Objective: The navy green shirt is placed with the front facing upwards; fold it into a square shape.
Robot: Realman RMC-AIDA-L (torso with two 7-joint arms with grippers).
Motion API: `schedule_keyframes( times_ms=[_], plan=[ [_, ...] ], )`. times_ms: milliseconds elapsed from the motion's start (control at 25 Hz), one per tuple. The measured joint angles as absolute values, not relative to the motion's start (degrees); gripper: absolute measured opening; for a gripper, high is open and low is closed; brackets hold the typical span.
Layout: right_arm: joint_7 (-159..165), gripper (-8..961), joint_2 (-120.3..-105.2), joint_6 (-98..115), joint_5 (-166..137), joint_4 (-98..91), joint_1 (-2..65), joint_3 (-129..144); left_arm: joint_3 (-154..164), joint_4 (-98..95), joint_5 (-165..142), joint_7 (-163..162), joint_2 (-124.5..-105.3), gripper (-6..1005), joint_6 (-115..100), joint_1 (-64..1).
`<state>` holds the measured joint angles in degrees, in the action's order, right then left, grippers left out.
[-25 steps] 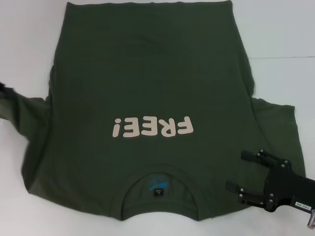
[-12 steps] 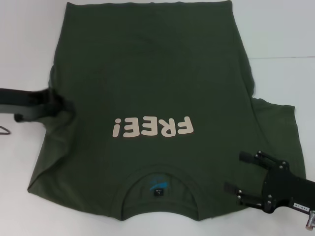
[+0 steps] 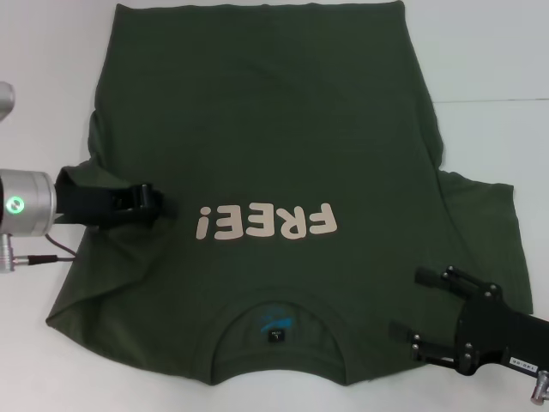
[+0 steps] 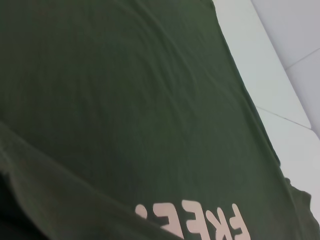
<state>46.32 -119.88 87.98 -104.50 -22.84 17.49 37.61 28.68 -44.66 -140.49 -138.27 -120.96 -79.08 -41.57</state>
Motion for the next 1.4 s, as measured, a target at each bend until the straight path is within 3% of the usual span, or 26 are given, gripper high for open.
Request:
schedule_keyframes(
  times_ms=[160, 480, 680, 920, 1120, 1400],
  plan=[
    [46.3, 915, -119.95, 88.0, -104.5, -22.8, 17.5, 37.6, 28.5, -44.2, -138.4, -137.0, -121.60, 55, -75.7, -40.5],
    [46.3, 914, -119.96, 88.0, -104.4, -22.8, 17.5, 37.6, 28.6, -43.1, -130.0, -133.5, -121.06, 283, -76.8, -37.5],
    [46.3, 914, -119.88, 88.0, -104.3, -22.8, 17.6, 37.6, 31.3, -42.8, -129.4, -133.3, -120.68, 523, -76.9, -36.2],
    [46.3, 915, -119.96, 88.0, -104.3, -22.8, 18.0, 37.6, 33.9, -43.2, -131.0, -135.0, -120.36, 729, -74.0, -35.6],
    [46.3, 915, -119.96, 88.1, -104.3, -22.8, 18.0, 37.6, 34.4, -44.7, -133.7, -138.0, -118.09, 811, -74.9, -36.0],
    [46.4, 914, -119.86, 88.2, -104.3, -22.8, 18.1, 37.3, 32.7, -49.2, -136.6, -142.0, -115.16, 808, -77.7, -35.3]
  ],
)
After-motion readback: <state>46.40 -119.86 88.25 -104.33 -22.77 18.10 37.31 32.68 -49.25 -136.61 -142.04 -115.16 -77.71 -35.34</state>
